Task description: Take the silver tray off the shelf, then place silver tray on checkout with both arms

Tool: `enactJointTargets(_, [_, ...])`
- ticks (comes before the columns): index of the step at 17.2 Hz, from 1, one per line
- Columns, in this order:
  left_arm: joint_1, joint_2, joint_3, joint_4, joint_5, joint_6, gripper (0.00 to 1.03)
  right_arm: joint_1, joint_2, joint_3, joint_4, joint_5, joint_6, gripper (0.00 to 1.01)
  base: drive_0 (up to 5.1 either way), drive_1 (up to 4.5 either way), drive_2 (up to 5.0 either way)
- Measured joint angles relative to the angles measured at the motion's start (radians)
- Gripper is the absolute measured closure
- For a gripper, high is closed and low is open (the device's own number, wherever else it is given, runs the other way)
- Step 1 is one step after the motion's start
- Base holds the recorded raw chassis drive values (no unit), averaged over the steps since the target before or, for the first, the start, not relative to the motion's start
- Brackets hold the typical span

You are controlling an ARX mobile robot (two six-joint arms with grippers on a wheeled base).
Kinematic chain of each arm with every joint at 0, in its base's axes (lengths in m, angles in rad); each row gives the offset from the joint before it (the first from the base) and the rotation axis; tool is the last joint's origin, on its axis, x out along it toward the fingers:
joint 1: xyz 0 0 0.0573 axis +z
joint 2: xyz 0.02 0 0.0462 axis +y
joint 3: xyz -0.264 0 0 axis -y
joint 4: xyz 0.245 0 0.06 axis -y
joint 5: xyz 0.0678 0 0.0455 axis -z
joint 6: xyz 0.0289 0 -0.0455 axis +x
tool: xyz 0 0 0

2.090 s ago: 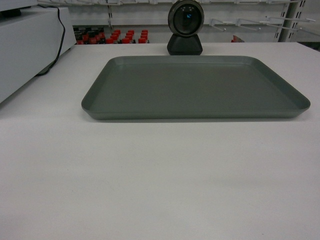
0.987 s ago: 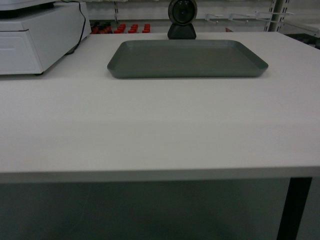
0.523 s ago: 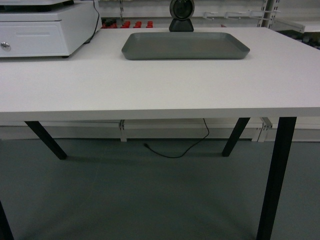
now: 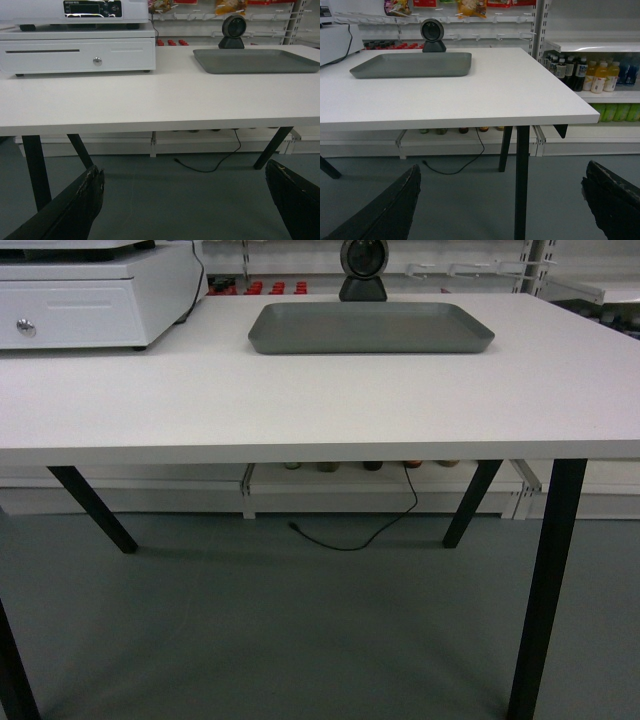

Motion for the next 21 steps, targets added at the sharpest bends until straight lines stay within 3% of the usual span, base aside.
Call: enactJointTargets(21, [0.000, 0.000, 0.000, 0.000, 0.000, 0.001, 0.05, 0.000, 0.000, 0.000, 0.000, 0.000, -0.002, 0.03, 0.0, 0.00, 0.0])
